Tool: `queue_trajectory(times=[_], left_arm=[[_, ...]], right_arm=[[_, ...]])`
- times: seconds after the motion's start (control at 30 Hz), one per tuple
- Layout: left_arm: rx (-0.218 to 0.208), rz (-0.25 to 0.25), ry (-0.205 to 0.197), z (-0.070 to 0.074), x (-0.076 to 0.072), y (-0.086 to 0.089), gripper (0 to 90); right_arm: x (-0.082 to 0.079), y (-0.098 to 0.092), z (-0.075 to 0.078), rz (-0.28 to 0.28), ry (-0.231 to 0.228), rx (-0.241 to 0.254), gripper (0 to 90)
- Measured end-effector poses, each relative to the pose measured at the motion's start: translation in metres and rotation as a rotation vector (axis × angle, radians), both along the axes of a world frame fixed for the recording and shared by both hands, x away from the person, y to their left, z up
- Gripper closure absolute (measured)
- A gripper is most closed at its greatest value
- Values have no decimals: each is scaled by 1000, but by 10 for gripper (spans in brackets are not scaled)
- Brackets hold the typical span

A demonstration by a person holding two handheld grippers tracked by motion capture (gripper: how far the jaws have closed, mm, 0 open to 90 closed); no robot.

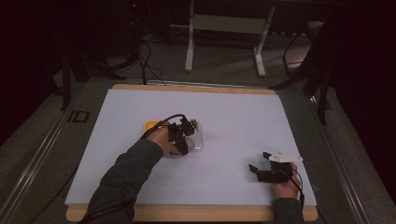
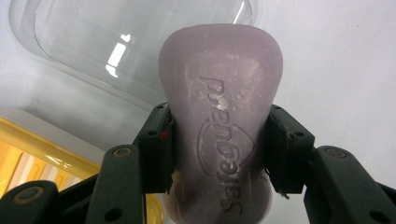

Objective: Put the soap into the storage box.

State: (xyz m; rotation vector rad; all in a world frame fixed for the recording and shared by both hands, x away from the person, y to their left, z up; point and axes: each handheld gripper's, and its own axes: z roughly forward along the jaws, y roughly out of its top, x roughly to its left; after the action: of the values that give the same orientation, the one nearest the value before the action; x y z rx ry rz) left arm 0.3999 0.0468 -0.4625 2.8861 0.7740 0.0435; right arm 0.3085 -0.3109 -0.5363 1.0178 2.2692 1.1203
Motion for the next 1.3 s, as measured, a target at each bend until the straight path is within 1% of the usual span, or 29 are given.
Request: queue_trajectory(times=[0.17, 0.2, 0.33, 0.4, 0.5, 0.57, 0.6, 0.93, 1.13, 1.3], left_arm=[[-2, 13, 6, 1, 3, 4, 499], [-4, 22, 5, 1, 3, 4, 498], [-1, 28, 7, 2, 5, 7, 498], [0, 38, 8, 3, 7, 10, 498], [-12, 58, 5, 4, 8, 12, 498], [-12, 58, 5, 4, 8, 12, 498], [-13, 68, 2, 5, 8, 14, 498], [-14, 81, 3, 6, 11, 17, 498], [-23, 100, 1, 7, 13, 20, 498], [-19, 105, -1, 8, 14, 23, 498]], right_arm=[[0, 0, 0, 0, 0, -1, 190], [0, 0, 0, 0, 0, -1, 190], [0, 0, 0, 0, 0, -1, 190], [0, 0, 0, -1, 0, -4, 191], [0, 0, 0, 0, 0, -2, 190], [0, 0, 0, 0, 0, -3, 190], [0, 0, 0, -1, 0, -4, 191], [0, 0, 0, -1, 0, -4, 190], [0, 0, 0, 0, 0, -1, 190], [0, 0, 0, 0, 0, 1, 190]])
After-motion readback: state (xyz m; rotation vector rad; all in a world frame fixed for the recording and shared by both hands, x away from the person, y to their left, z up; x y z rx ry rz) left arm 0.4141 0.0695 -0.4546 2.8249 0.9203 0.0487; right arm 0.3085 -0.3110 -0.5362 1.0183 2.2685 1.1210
